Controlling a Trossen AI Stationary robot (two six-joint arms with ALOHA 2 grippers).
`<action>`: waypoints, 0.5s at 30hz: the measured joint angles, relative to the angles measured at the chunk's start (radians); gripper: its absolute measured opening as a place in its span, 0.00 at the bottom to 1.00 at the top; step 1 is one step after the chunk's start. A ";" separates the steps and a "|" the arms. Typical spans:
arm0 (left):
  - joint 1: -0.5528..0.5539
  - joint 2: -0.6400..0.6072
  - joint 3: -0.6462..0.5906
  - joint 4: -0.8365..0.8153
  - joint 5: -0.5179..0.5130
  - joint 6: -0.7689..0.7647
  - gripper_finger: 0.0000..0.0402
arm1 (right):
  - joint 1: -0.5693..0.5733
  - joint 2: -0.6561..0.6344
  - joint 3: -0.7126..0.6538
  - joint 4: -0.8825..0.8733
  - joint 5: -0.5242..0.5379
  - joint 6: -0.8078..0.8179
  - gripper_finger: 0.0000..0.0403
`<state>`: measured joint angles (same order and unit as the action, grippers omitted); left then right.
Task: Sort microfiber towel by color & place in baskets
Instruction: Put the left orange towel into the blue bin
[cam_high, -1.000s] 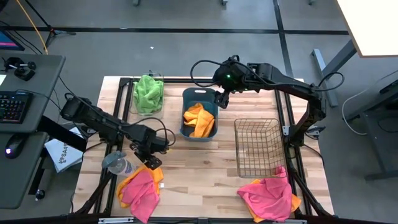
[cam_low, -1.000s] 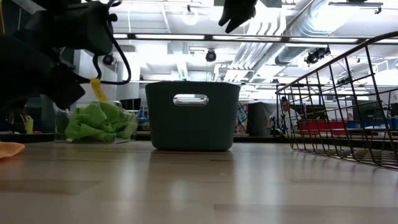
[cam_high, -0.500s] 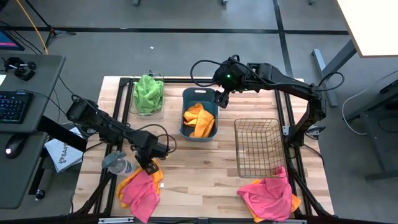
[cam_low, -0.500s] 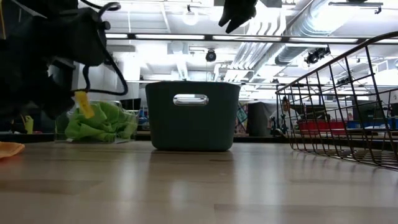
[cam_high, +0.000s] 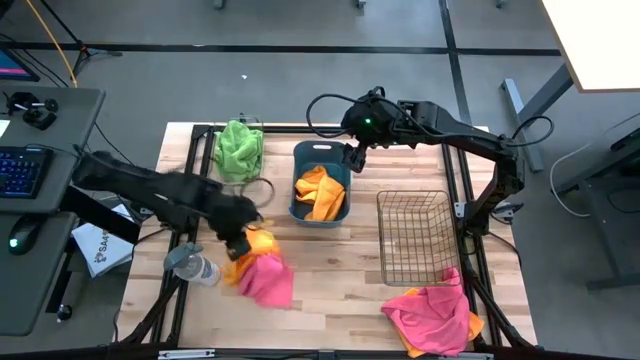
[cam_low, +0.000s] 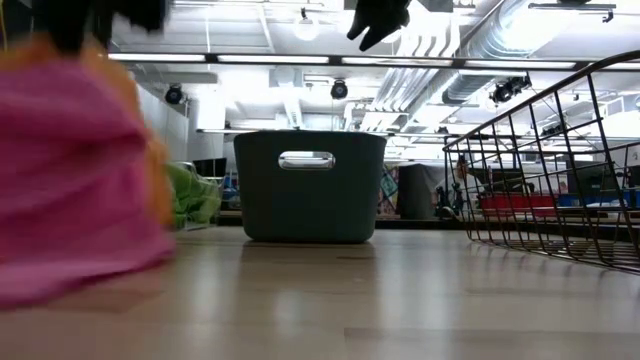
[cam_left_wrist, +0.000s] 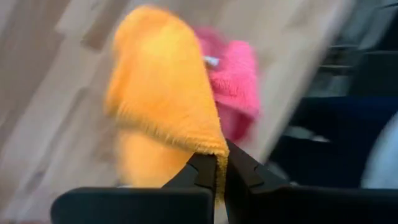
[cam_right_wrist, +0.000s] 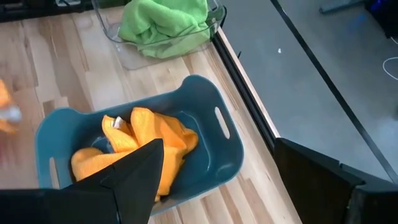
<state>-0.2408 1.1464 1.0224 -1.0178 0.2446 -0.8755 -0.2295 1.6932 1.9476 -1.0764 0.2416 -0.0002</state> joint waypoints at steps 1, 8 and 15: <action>-0.008 -0.033 0.027 -0.004 0.001 -0.009 0.00 | 0.000 0.000 0.000 0.002 -0.001 0.000 0.75; -0.034 -0.165 0.222 0.011 -0.077 -0.008 0.00 | 0.000 0.000 0.000 0.006 -0.003 0.000 0.75; 0.060 -0.116 0.362 0.270 -0.420 0.362 0.00 | 0.000 -0.030 0.001 0.075 0.034 0.002 0.75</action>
<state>-0.1806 1.0304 1.3845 -0.7475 -0.1753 -0.5136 -0.2295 1.6629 1.9491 -1.0019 0.2754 0.0022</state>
